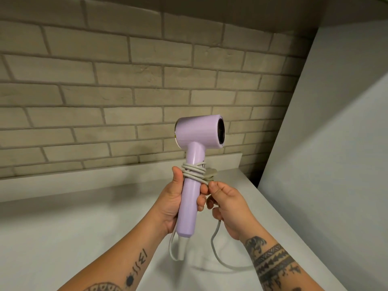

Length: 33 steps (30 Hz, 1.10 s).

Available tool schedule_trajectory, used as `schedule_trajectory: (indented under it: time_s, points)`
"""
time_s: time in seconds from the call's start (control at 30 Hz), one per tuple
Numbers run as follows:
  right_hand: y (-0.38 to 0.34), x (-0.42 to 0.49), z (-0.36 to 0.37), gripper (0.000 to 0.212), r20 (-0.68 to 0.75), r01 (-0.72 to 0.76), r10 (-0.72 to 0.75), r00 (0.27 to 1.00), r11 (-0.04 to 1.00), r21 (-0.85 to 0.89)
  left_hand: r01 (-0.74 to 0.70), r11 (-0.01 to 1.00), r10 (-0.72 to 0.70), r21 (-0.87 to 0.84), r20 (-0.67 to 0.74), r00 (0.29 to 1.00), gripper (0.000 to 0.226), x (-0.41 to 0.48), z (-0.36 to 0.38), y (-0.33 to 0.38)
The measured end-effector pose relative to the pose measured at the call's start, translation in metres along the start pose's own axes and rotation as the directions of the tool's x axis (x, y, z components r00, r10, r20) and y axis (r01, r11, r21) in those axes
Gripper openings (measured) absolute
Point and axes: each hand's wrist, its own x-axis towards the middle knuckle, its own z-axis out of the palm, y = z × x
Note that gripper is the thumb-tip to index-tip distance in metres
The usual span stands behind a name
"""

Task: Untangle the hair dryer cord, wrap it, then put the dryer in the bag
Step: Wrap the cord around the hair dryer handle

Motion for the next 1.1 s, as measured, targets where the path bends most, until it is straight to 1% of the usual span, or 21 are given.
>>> schedule_trajectory:
  time_s: [0.13,0.23,0.37,0.43,0.5,0.57,0.63,0.7,0.73,0.77,0.8,0.83,0.9,0.93,0.97,1.03,1.1]
  points:
    - [0.001,0.003,-0.003,0.016,0.029,0.042,-0.044,0.999,0.996,0.073,0.031,0.999,-0.031,-0.007,0.046,0.998,0.089,-0.003,0.001,-0.001]
    - [0.001,0.006,-0.007,0.036,0.118,0.048,-0.065,0.991,0.989,0.142,0.064,0.998,-0.065,0.004,0.064,0.996,0.088,-0.005,0.001,-0.003]
    - [0.004,0.007,-0.018,0.058,0.259,0.100,-0.149,0.954,0.976,0.193,0.075,0.989,-0.083,0.131,0.055,0.995,0.090,-0.007,0.001,0.000]
    - [0.003,0.007,-0.023,0.067,0.272,0.135,-0.185,0.944,0.972,0.194,0.085,0.979,-0.094,0.187,0.037,0.995,0.088,-0.006,0.000,0.005]
    - [0.001,0.006,-0.025,0.075,0.229,0.163,-0.208,0.951,0.966,0.201,0.095,0.964,-0.096,0.248,-0.008,0.995,0.082,-0.005,0.003,0.012]
    - [0.001,0.007,-0.028,0.066,0.145,0.211,-0.238,0.960,0.960,0.183,0.072,0.934,-0.027,0.351,-0.132,0.991,0.062,-0.001,0.008,0.014]
    - [0.001,0.007,-0.029,0.063,0.061,0.223,-0.235,0.970,0.963,0.154,0.007,0.859,0.145,0.511,-0.256,0.956,0.041,0.003,0.015,0.011]
    - [0.000,0.008,-0.027,0.063,0.004,0.227,-0.230,0.973,0.964,0.136,-0.026,0.719,0.333,0.695,-0.311,0.890,0.039,0.007,0.021,0.002]
    - [-0.001,0.007,-0.026,0.064,-0.018,0.227,-0.226,0.974,0.966,0.122,-0.024,0.671,0.382,0.741,-0.318,0.868,0.043,0.007,0.023,-0.003]
    - [-0.002,0.008,-0.025,0.064,-0.030,0.223,-0.221,0.975,0.969,0.108,-0.022,0.652,0.411,0.758,-0.329,0.850,0.045,0.006,0.027,-0.007]
    - [-0.002,0.008,-0.024,0.064,-0.043,0.218,-0.215,0.976,0.971,0.099,-0.030,0.659,0.423,0.752,-0.338,0.840,0.044,0.005,0.030,-0.010]
    - [-0.002,0.010,-0.025,0.062,-0.062,0.215,-0.210,0.976,0.972,0.095,-0.036,0.686,0.407,0.727,-0.342,0.847,0.041,0.002,0.034,-0.013]
    - [-0.003,0.013,-0.028,0.056,-0.094,0.213,-0.205,0.974,0.974,0.080,-0.056,0.732,0.332,0.679,-0.284,0.899,0.028,-0.003,0.040,-0.017]
    - [-0.003,0.014,-0.030,0.054,-0.098,0.213,-0.206,0.974,0.975,0.066,-0.049,0.723,0.290,0.689,-0.238,0.927,0.027,-0.005,0.041,-0.018]
    - [-0.003,0.015,-0.031,0.051,-0.101,0.209,-0.204,0.974,0.977,0.049,-0.030,0.687,0.251,0.726,-0.198,0.947,0.035,-0.006,0.040,-0.018]
    - [-0.005,0.016,-0.033,0.049,-0.114,0.209,-0.205,0.972,0.978,0.025,0.033,0.619,0.179,0.784,-0.182,0.967,0.058,-0.005,0.038,-0.020]
    - [-0.003,0.015,-0.032,0.047,-0.117,0.224,-0.221,0.968,0.974,0.020,0.088,0.609,0.139,0.788,-0.215,0.967,0.070,-0.002,0.036,-0.023]
